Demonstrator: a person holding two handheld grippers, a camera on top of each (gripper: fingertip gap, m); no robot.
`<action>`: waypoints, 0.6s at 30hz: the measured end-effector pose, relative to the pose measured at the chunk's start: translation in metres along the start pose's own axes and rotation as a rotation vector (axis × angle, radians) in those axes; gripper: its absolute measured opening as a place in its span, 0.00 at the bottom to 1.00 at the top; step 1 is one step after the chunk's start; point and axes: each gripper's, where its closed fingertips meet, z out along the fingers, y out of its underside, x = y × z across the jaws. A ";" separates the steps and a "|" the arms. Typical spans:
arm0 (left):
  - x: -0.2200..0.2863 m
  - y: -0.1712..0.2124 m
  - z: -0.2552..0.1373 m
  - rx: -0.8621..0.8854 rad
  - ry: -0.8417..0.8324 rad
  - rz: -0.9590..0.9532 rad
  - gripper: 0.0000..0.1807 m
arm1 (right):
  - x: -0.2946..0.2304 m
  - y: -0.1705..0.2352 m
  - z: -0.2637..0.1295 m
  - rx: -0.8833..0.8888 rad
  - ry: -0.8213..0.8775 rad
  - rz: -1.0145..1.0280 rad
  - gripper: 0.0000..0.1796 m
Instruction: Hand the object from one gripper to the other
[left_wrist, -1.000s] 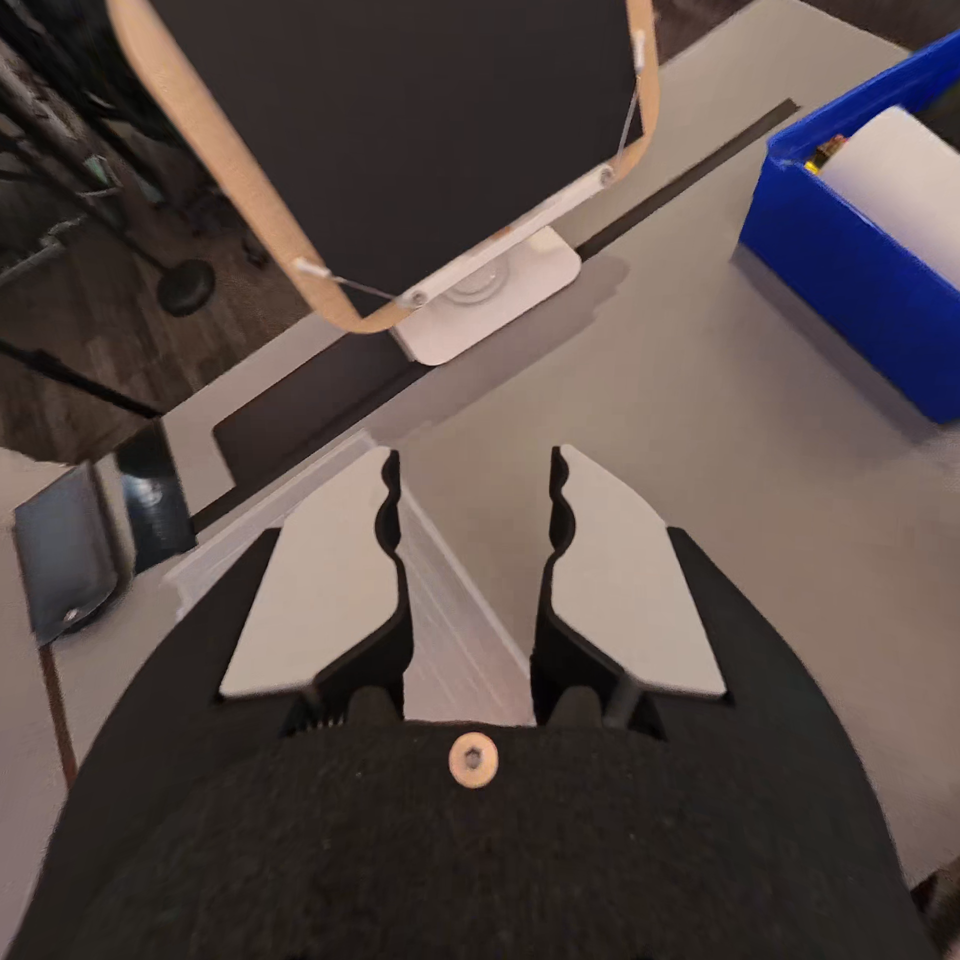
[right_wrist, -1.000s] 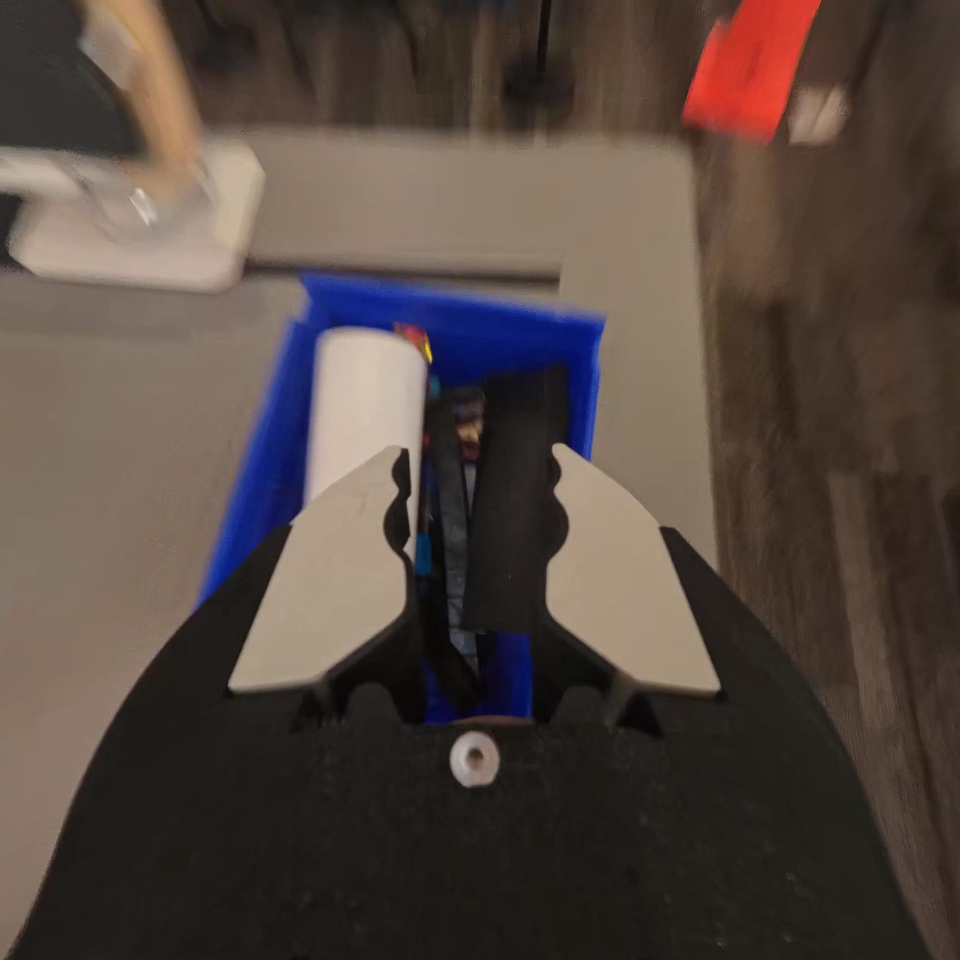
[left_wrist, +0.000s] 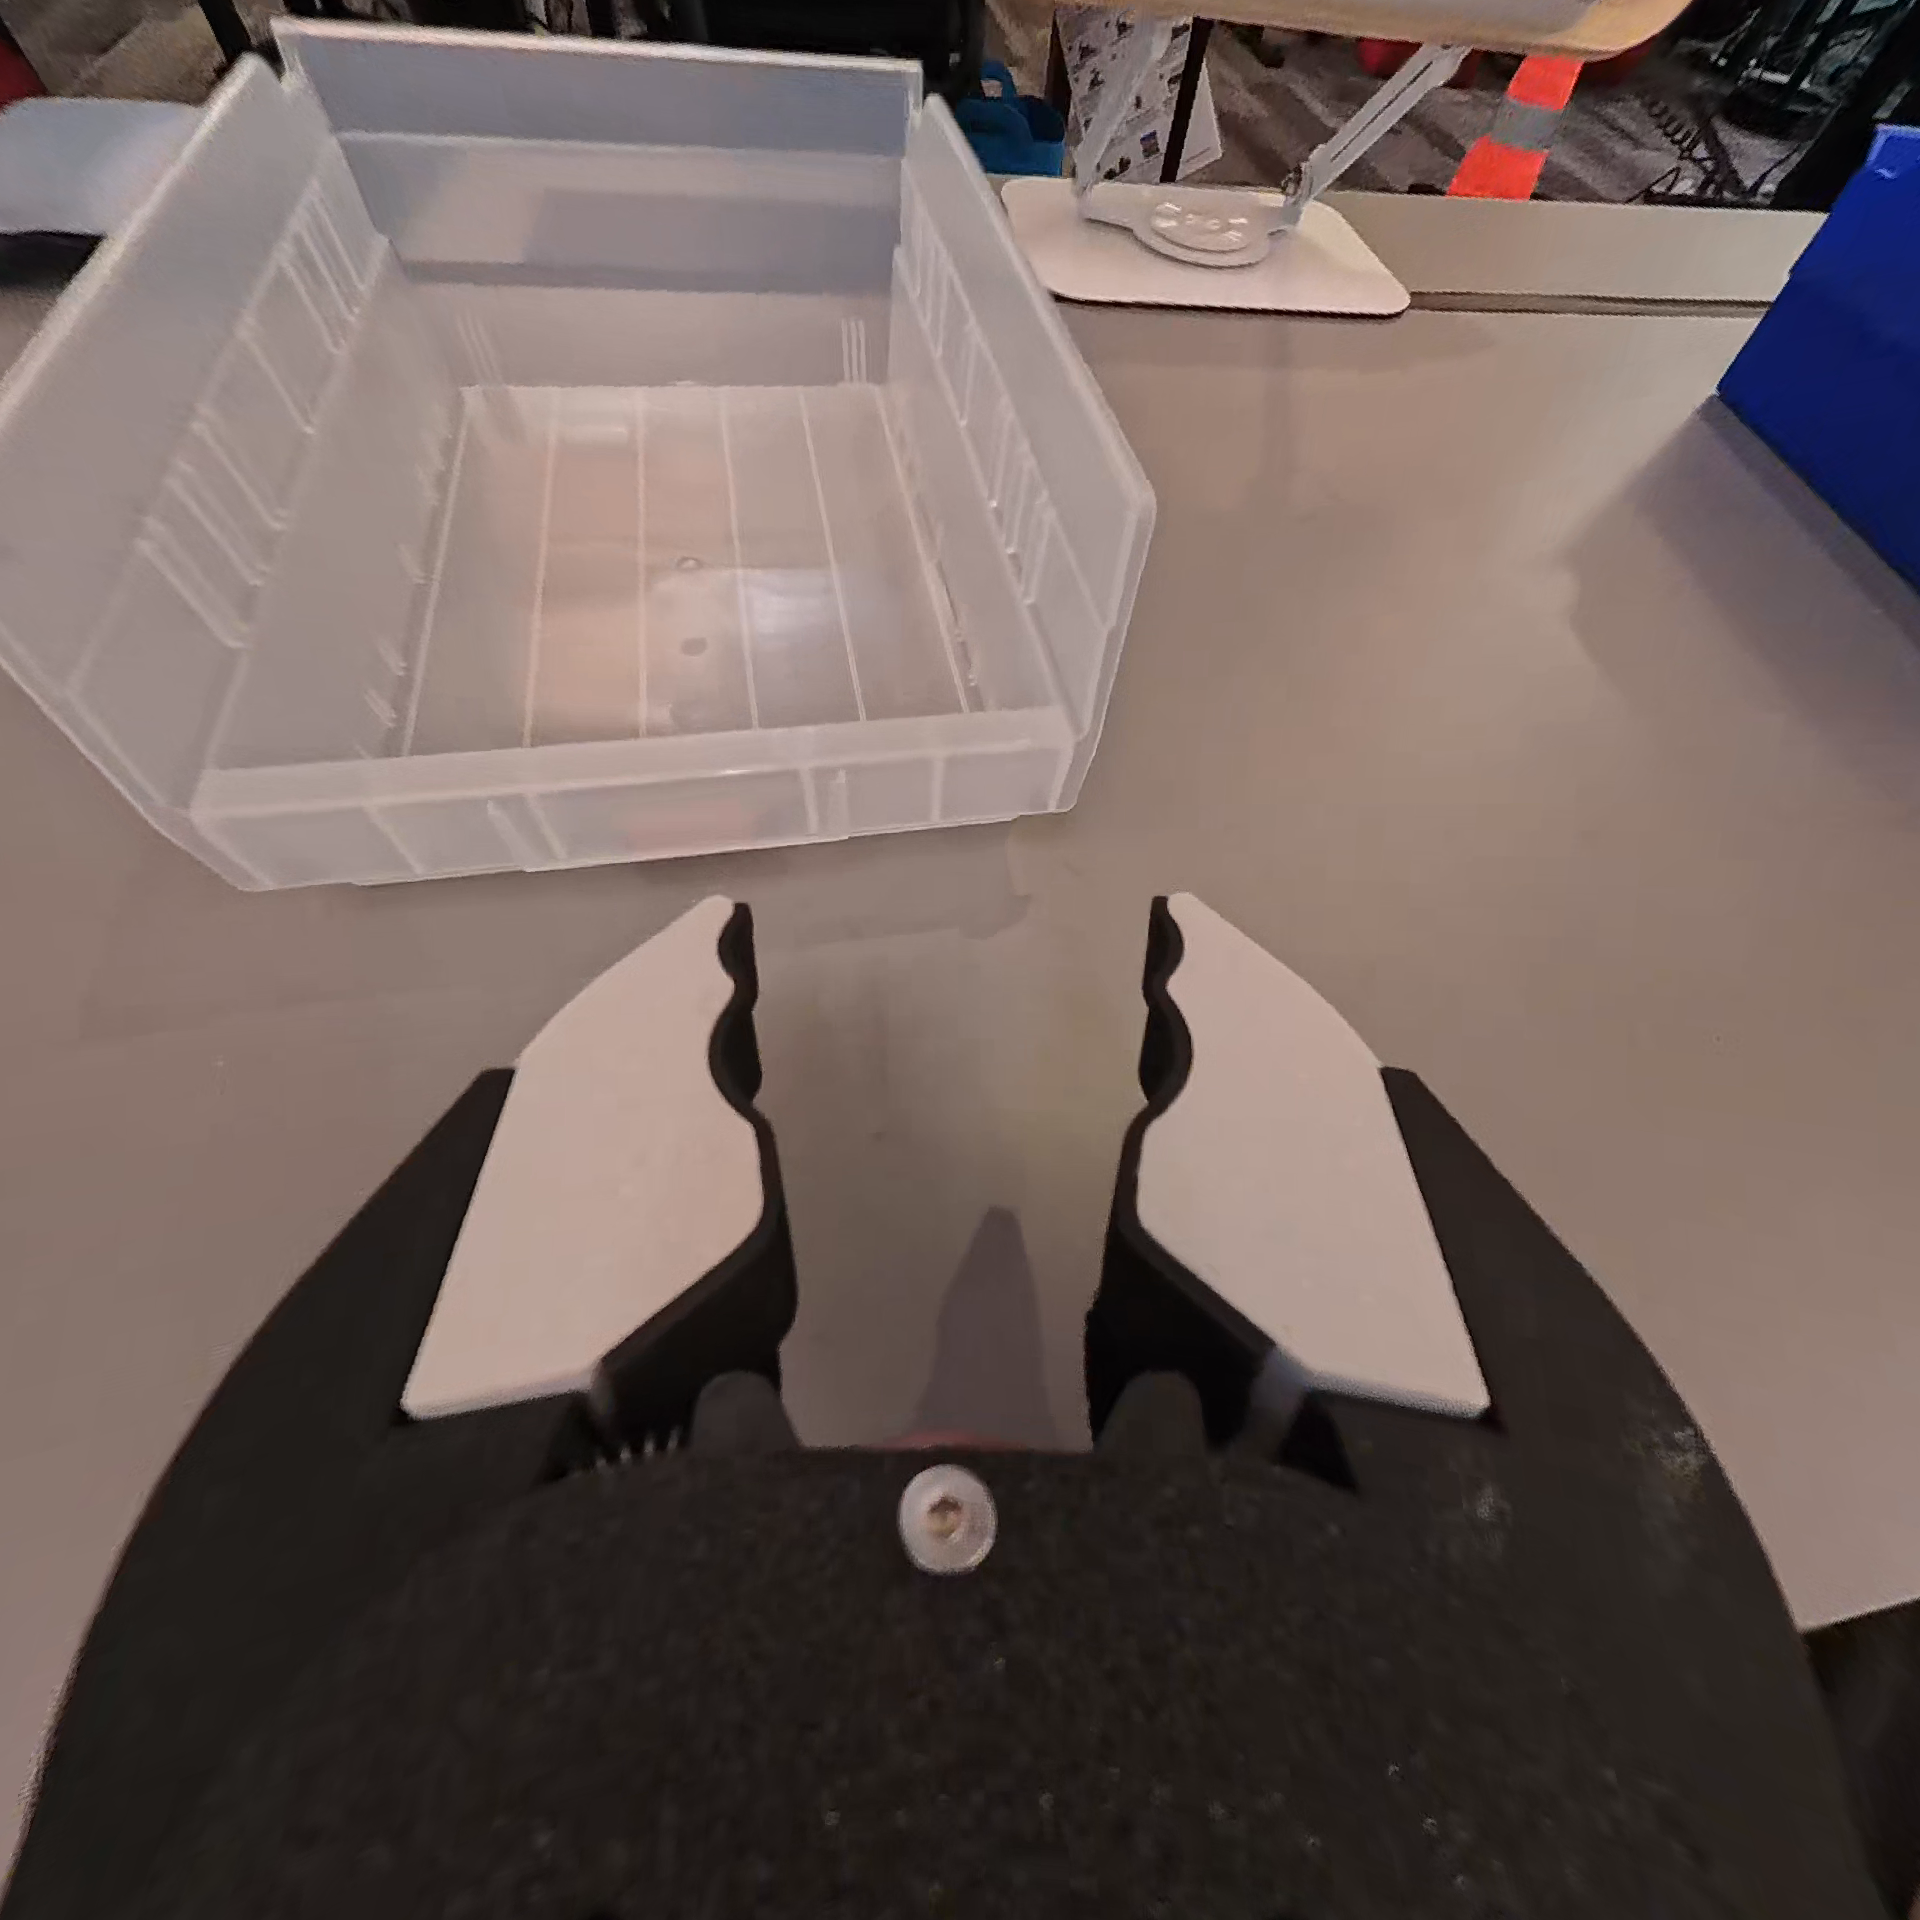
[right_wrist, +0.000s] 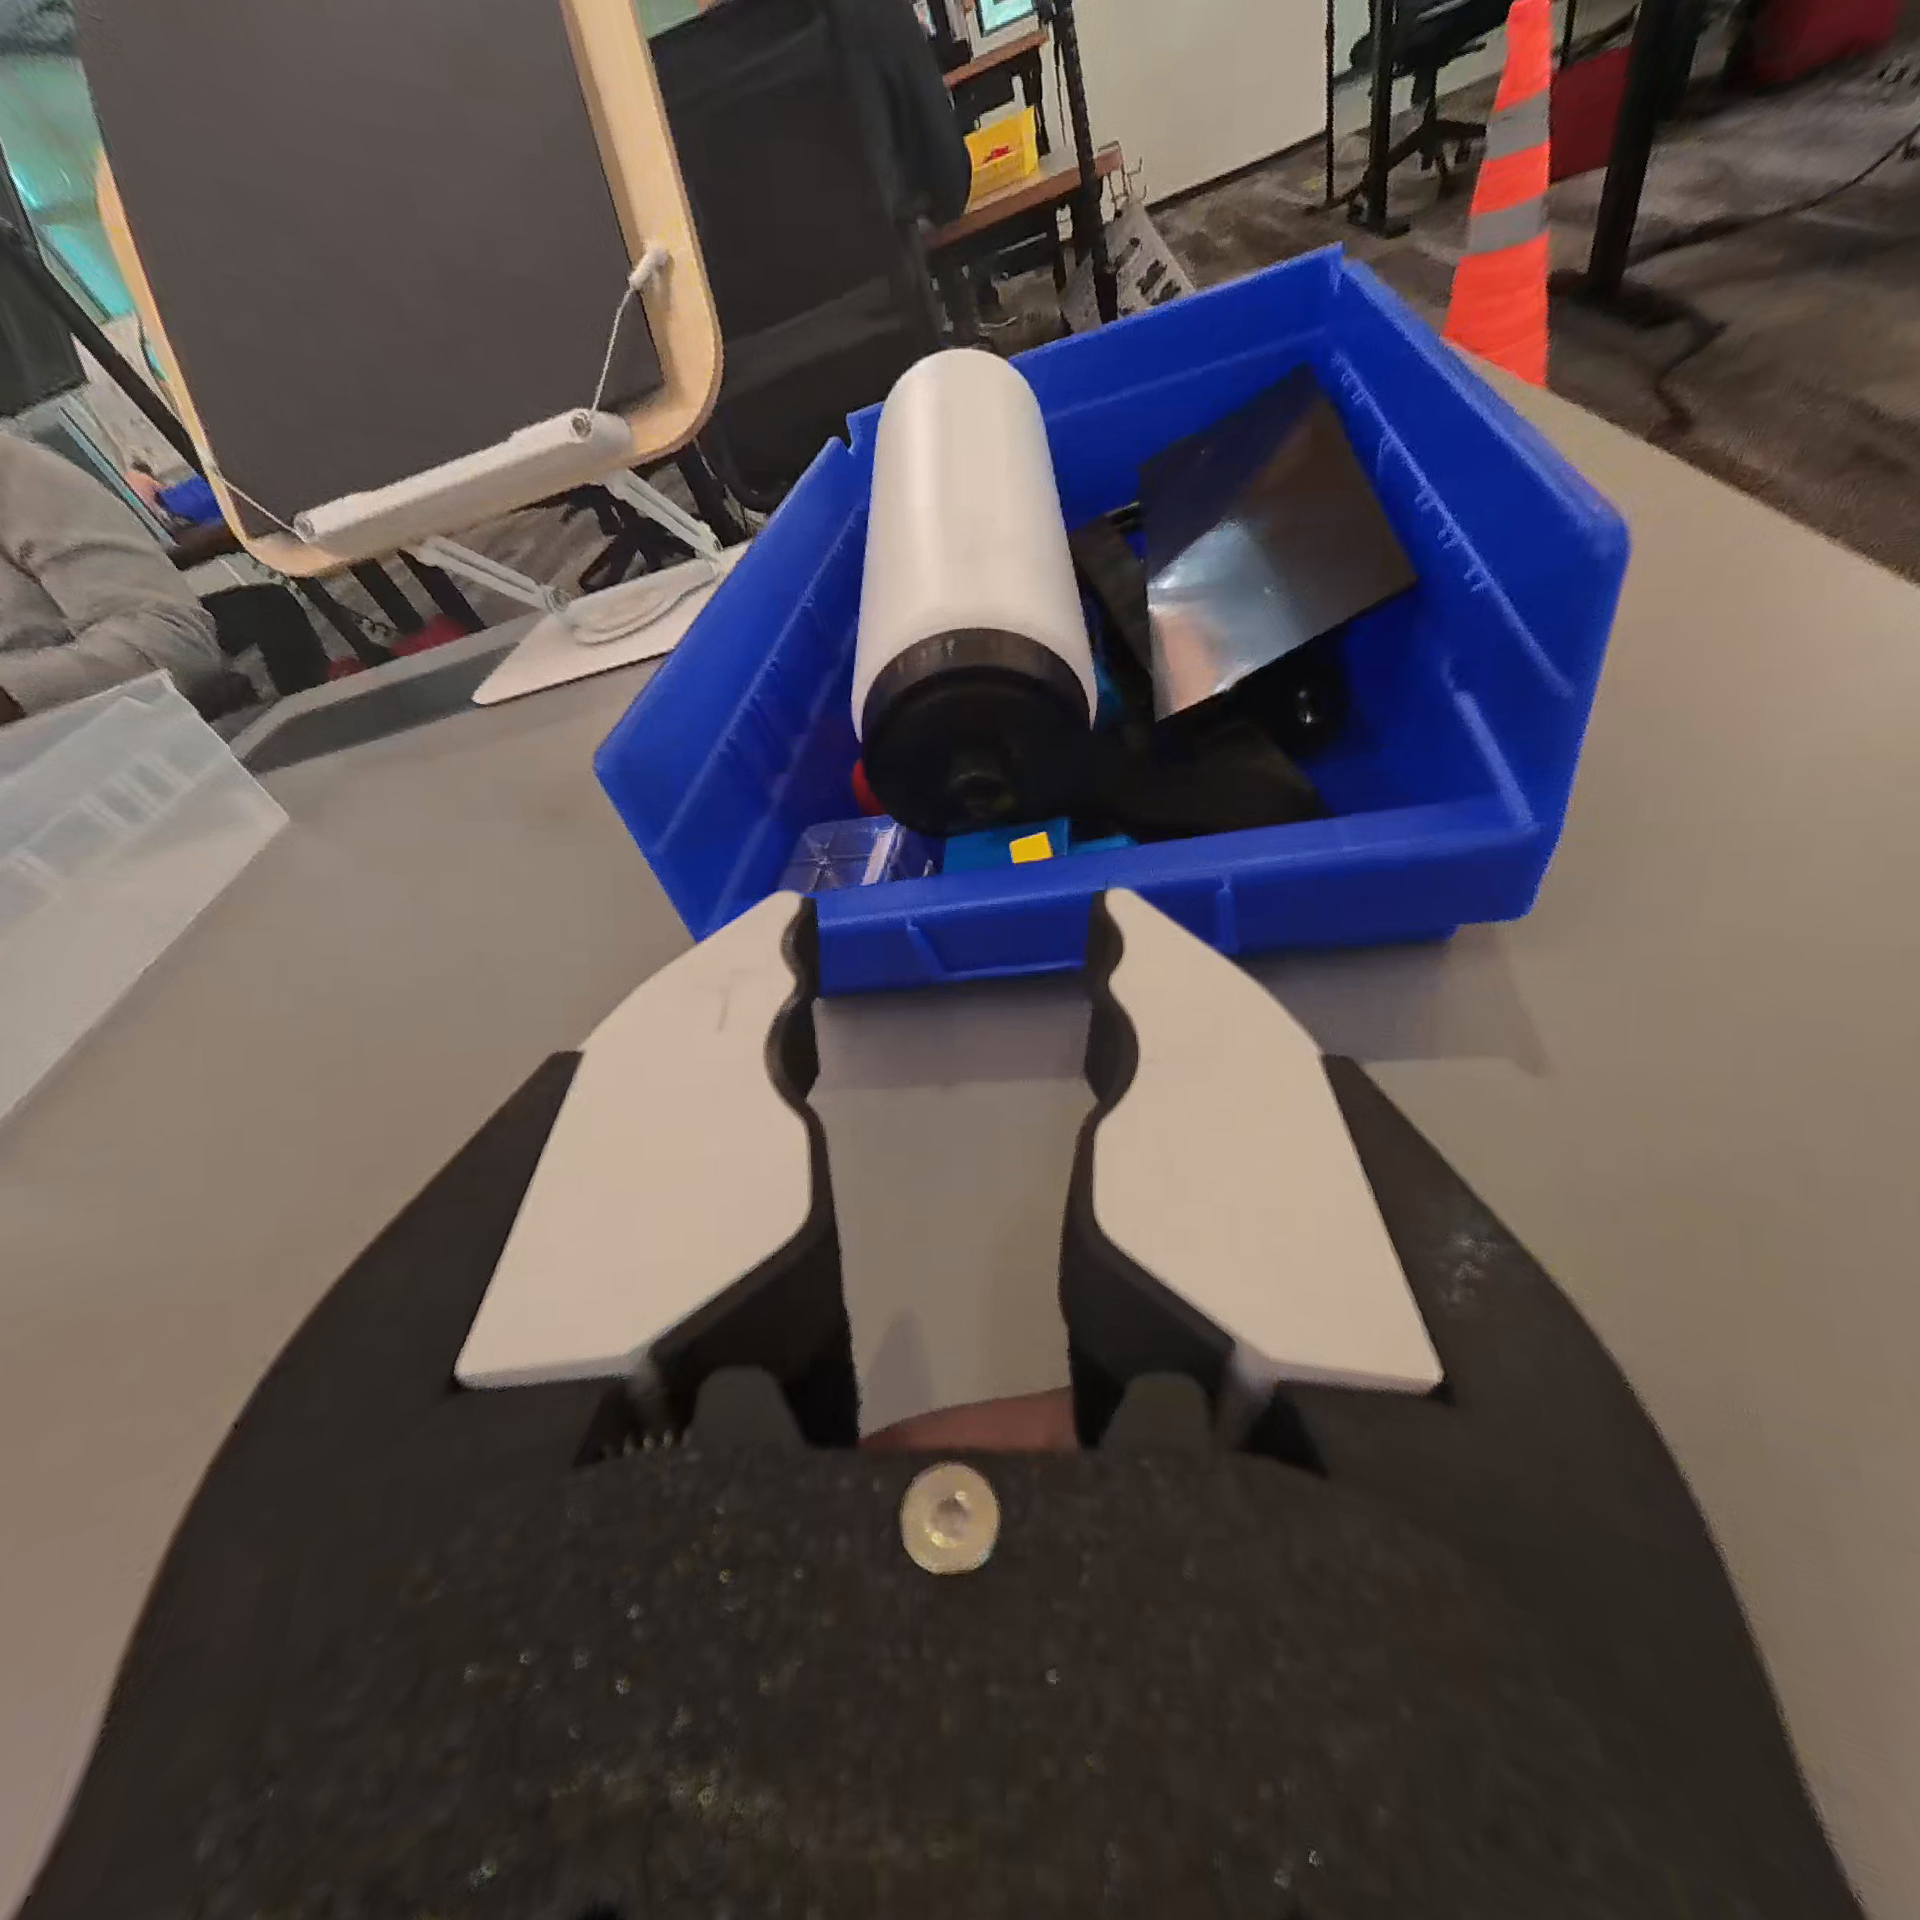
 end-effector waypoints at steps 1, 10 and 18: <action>-0.001 0.001 0.000 -0.005 0.008 -0.022 0.40 | 0.000 0.001 0.002 -0.005 0.010 -0.048 0.28; 0.019 -0.002 0.013 0.016 0.060 -0.069 0.35 | -0.055 0.008 0.047 -0.015 -0.004 -0.464 0.33; 0.155 -0.011 0.038 0.051 0.358 0.202 0.42 | -0.128 0.030 0.076 -0.129 -0.293 -0.348 0.45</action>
